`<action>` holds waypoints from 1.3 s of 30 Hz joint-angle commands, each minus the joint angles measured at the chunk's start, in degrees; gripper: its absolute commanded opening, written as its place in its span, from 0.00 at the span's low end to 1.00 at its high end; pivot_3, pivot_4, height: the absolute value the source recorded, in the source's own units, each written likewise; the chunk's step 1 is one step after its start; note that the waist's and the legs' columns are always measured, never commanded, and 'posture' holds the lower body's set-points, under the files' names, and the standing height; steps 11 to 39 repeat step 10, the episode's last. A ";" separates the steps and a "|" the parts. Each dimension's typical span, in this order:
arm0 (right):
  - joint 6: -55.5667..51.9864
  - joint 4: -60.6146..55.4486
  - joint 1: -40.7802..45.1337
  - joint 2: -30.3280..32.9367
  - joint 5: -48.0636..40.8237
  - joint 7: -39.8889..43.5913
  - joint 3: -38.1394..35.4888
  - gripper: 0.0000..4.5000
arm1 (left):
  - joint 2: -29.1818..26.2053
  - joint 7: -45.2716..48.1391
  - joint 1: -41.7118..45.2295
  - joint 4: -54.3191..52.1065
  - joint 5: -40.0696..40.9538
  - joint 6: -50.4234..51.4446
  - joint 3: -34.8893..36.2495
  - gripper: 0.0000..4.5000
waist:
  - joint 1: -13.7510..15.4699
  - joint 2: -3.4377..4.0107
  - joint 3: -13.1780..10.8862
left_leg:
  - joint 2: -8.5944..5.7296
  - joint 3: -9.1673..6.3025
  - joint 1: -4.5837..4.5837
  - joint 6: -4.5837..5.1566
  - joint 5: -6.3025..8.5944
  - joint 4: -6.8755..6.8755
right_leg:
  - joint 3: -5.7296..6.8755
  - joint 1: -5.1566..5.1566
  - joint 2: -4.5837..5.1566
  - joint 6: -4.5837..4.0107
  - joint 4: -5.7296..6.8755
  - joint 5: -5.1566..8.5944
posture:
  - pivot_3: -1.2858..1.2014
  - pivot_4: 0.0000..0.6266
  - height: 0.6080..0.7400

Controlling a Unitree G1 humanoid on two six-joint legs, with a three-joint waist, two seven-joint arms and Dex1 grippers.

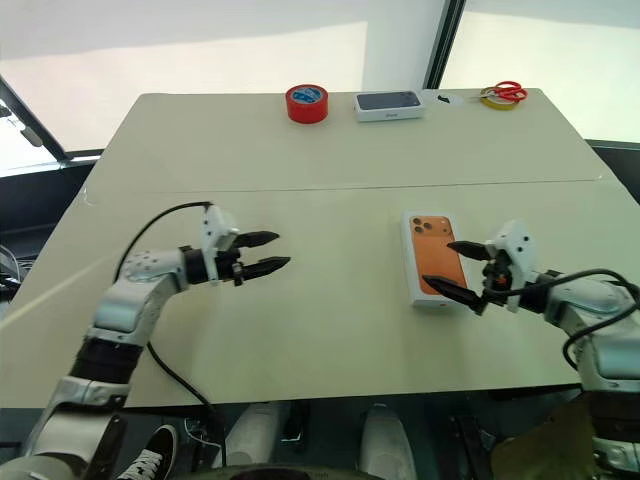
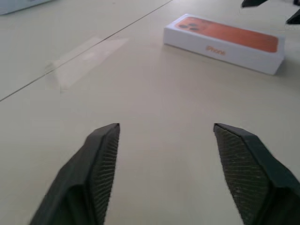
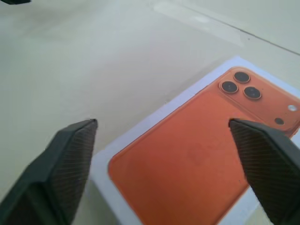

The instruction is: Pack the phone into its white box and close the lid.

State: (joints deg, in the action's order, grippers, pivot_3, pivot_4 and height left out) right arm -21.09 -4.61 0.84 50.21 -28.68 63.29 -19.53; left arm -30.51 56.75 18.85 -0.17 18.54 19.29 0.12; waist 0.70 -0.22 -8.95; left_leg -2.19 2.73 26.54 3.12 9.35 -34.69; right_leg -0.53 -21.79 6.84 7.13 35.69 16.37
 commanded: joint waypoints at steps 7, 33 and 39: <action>2.13 0.28 -7.29 5.89 -2.01 7.47 -10.50 1.00 | -8.06 -0.53 -10.99 -10.05 5.70 2.08 11.43 0.98 | -0.35 0.04 0.01 | 0.00 0.29 -0.08 0.00 0.00 0.53 | -0.18 -0.12 0.05 -0.20 -0.47 -0.10 | 0.52 0.24 0.98; 2.83 2.16 -4.59 6.23 -1.17 7.32 -8.49 1.00 | -8.99 0.51 -12.79 -8.94 6.43 2.06 12.18 0.98 | -0.52 0.04 0.01 | 0.01 0.32 -0.05 -0.01 0.00 0.59 | -0.21 -0.26 0.06 -0.20 -0.49 -0.10 | 0.52 0.24 0.98; 2.83 2.16 -4.59 6.23 -1.17 7.32 -8.49 1.00 | -8.99 0.51 -12.79 -8.94 6.43 2.06 12.18 0.98 | -0.52 0.04 0.01 | 0.01 0.32 -0.05 -0.01 0.00 0.59 | -0.21 -0.26 0.06 -0.20 -0.49 -0.10 | 0.52 0.24 0.98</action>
